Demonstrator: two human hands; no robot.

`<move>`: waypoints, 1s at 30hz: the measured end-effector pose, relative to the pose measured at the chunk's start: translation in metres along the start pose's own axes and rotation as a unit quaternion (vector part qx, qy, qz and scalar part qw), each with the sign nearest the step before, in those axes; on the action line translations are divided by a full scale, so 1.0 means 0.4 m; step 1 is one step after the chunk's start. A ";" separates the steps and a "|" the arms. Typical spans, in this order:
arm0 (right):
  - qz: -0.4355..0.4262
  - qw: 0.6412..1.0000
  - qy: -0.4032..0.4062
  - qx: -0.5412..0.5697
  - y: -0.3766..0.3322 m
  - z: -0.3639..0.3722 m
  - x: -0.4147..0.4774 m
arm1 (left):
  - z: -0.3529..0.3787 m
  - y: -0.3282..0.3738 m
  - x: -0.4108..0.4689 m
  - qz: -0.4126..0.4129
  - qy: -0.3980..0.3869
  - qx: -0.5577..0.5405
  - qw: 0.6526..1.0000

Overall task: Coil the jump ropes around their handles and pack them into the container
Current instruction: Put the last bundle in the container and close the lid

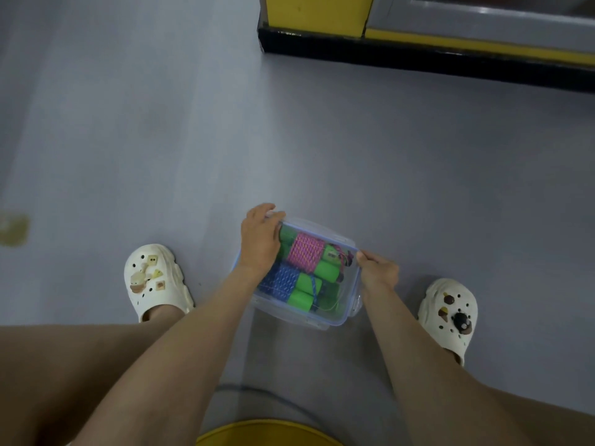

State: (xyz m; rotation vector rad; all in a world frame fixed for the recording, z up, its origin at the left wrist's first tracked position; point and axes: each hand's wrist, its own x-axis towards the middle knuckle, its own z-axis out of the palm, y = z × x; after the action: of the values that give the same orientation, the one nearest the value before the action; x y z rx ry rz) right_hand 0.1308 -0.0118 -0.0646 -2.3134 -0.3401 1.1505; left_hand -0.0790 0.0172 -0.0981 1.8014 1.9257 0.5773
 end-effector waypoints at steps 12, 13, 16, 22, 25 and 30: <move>0.025 1.000 0.004 -0.003 -0.008 -0.003 -0.011 | -0.040 0.001 0.067 -0.022 -0.200 0.023 0.979; 0.023 1.000 0.005 -0.009 -0.008 -0.003 -0.012 | -0.040 0.000 0.065 -0.027 -0.205 0.026 0.978; 0.017 1.000 0.003 -0.013 -0.013 0.001 -0.012 | -0.041 -0.001 0.062 -0.031 -0.210 0.036 0.976; 0.012 1.000 0.009 -0.018 -0.019 0.002 -0.025 | -0.005 0.083 0.050 0.068 -0.258 0.108 0.958; 0.013 1.000 0.010 -0.022 -0.019 0.002 -0.027 | 0.058 0.169 0.028 0.101 -0.287 0.070 0.950; 0.012 1.000 0.011 -0.022 -0.018 -0.001 -0.022 | 0.091 0.203 0.024 0.070 -0.292 0.050 0.952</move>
State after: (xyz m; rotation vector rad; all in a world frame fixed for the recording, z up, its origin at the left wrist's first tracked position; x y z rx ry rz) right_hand 0.1256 -0.0100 -0.0546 -2.3728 -0.3333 1.1392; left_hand 0.0076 0.0323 -0.0812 1.9054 1.4488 -0.0273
